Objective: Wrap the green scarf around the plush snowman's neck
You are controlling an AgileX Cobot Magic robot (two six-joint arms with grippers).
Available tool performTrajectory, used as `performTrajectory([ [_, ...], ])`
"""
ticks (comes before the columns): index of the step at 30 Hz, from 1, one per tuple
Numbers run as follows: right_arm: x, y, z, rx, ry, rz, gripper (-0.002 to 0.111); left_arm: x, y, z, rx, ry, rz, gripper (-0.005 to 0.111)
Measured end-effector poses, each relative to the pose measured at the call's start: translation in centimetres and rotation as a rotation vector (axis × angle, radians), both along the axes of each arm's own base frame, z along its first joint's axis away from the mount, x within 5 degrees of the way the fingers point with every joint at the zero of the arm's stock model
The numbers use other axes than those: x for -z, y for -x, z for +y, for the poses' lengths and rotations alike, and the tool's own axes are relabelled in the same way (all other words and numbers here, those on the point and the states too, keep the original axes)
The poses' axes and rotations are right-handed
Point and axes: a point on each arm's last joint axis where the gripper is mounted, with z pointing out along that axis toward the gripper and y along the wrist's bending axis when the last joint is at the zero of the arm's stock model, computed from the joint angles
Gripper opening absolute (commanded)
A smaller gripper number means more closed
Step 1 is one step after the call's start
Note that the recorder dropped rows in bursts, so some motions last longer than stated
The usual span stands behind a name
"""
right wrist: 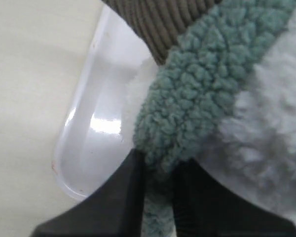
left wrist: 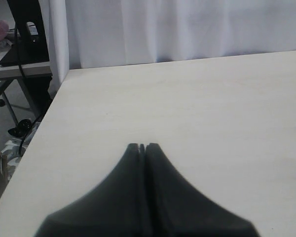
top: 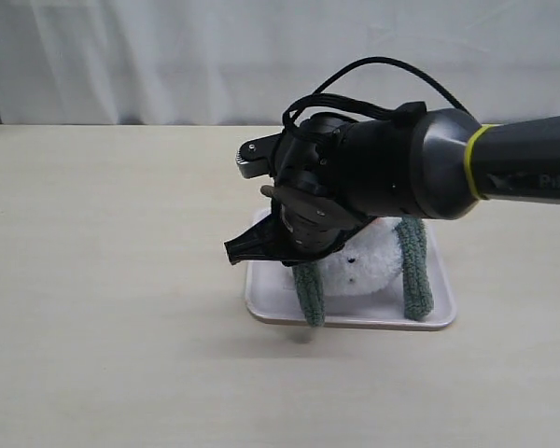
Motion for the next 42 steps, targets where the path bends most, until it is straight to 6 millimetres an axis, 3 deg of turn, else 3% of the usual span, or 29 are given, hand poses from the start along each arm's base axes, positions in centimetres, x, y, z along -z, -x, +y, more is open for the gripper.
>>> performTrajectory([
  [9,-0.1,0.1,-0.2,-0.056,0.058,0.012,0.004,0.0,0.0,0.0,0.000,0.000,0.000,0.000],
  [18,-3.5,1.2,-1.5,-0.096,0.105,0.010,0.004,0.0,0.0,0.0,0.000,0.000,0.000,0.000],
  [22,-3.9,1.7,-1.8,-0.118,0.120,0.047,0.004,0.0,0.0,0.0,0.000,0.000,0.000,0.000],
  [36,0.0,1.6,-1.5,-0.143,0.238,0.187,0.004,0.0,0.0,0.0,0.000,0.000,0.000,0.000],
  [42,0.4,1.5,-1.9,-0.173,0.314,0.203,0.004,0.0,0.0,0.0,0.000,0.000,0.000,0.000],
])
